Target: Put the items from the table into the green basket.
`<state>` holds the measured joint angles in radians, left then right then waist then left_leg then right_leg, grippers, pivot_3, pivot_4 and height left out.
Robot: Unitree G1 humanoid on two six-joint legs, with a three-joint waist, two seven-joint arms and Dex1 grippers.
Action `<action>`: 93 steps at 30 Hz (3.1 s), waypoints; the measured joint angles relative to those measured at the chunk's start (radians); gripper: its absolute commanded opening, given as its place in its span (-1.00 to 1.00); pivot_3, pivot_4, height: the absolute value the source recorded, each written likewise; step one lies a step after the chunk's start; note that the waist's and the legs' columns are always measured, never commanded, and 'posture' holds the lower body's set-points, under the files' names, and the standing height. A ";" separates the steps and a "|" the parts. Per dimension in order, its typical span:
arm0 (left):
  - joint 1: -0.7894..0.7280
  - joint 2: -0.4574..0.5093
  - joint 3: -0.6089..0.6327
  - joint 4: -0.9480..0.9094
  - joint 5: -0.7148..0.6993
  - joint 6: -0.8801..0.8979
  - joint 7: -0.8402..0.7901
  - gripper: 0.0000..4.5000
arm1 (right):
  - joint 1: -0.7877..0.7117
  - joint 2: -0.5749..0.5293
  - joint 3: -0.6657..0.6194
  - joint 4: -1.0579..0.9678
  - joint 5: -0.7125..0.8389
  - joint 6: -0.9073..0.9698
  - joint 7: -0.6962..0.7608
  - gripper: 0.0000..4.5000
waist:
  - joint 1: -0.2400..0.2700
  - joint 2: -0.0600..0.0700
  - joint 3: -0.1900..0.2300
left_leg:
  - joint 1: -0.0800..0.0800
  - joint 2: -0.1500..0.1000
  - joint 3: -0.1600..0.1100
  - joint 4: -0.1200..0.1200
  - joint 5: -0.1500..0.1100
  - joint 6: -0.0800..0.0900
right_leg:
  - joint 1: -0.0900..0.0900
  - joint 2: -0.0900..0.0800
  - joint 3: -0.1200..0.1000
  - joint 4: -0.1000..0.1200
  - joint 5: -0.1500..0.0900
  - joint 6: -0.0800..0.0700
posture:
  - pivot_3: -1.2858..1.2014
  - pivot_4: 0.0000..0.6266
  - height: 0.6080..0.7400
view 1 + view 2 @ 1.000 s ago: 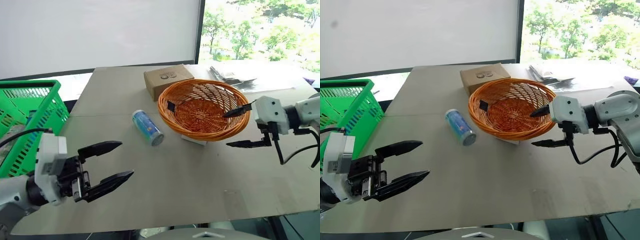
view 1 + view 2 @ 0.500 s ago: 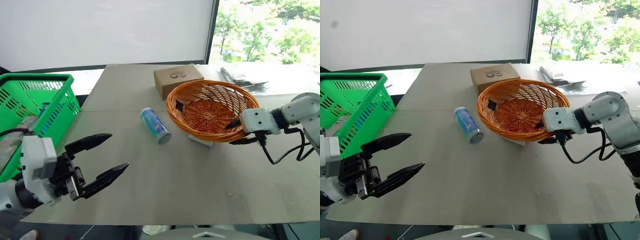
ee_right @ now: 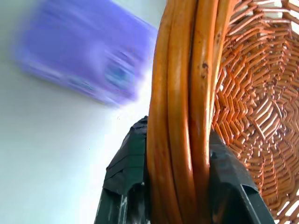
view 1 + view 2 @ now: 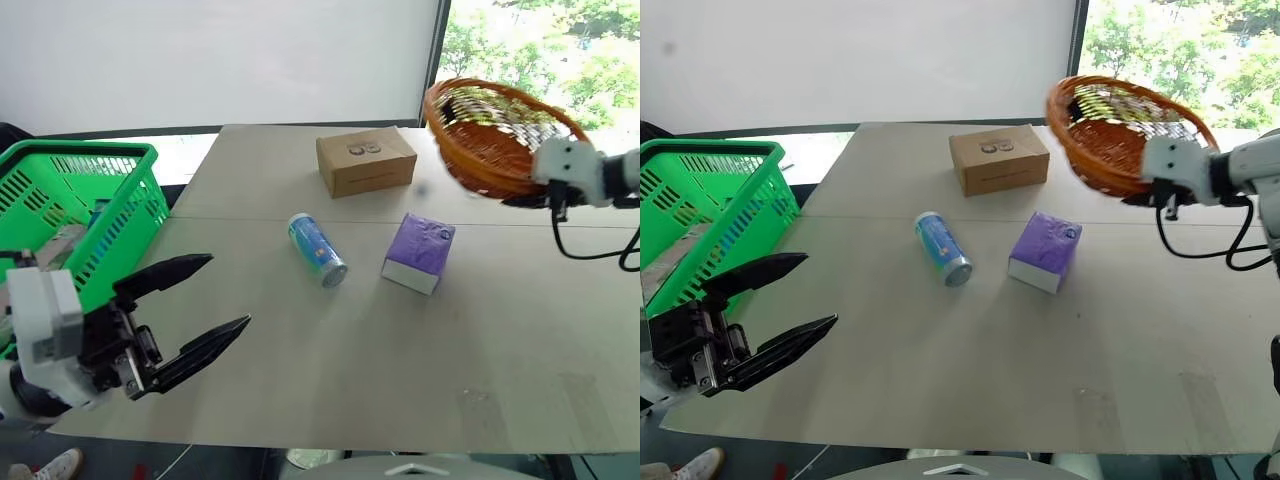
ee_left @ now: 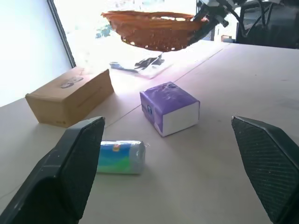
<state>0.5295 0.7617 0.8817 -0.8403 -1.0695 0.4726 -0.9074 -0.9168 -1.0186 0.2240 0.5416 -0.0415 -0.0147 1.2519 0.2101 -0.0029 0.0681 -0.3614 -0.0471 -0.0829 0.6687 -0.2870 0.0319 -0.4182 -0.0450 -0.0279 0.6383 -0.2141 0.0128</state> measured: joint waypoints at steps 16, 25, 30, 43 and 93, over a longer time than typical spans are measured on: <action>-0.361 0.037 -0.487 0.118 0.331 0.123 0.361 1.00 | -0.116 0.034 -0.012 0.573 -0.185 -0.305 -0.206 0.98 | -0.059 0.003 0.000 | 0.005 0.001 0.007 -0.001 -0.001 0.002 | 0.000 0.003 0.012 0.004 0.001 0.000 | 0.22 -1.00 1.00; -0.754 0.124 -0.925 0.465 0.693 -0.054 0.193 1.00 | 0.409 0.036 -0.233 -0.598 0.542 0.572 0.099 0.98 | -0.043 0.005 -0.002 | 0.007 0.007 0.006 -0.001 -0.003 0.003 | 0.001 0.010 0.010 0.003 0.005 0.000 | 0.23 -1.00 1.00; -1.018 0.151 -1.078 0.921 0.883 -0.416 -0.109 1.00 | 0.531 0.075 -0.261 -0.844 0.637 0.709 -0.011 0.98 | -0.034 0.004 -0.003 | 0.005 0.007 0.011 0.003 -0.003 0.003 | 0.002 0.011 0.003 0.002 0.001 0.000 | 0.17 -1.00 1.00; -1.595 -0.110 -1.333 1.899 1.228 -1.230 -0.539 1.00 | 0.730 0.092 -0.355 -0.994 0.667 0.733 -0.168 0.98 | -0.066 -0.004 -0.003 | -0.003 0.002 0.011 0.015 -0.008 0.011 | 0.003 0.011 0.002 0.001 0.008 0.004 | 0.05 -1.00 1.00; -1.580 0.306 -0.909 1.706 1.426 -0.569 0.360 -0.05 | 0.368 0.431 -0.258 -0.945 0.895 0.707 -0.350 1.00 | -0.195 -0.016 -0.006 | -0.002 0.011 0.035 0.012 -0.012 0.015 | -0.017 0.011 0.033 0.011 0.015 0.011 | 0.23 -1.00 1.00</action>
<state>-1.0510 1.0678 -0.0277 0.8652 0.3567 -0.0964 -0.5474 -0.5491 -0.5871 -0.0337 -0.4030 0.8536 0.6921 0.9022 0.0154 -0.0191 0.0622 -0.3639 -0.0360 -0.0481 0.6810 -0.2990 0.0464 -0.4352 -0.0340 0.0049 0.6490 -0.1991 0.0234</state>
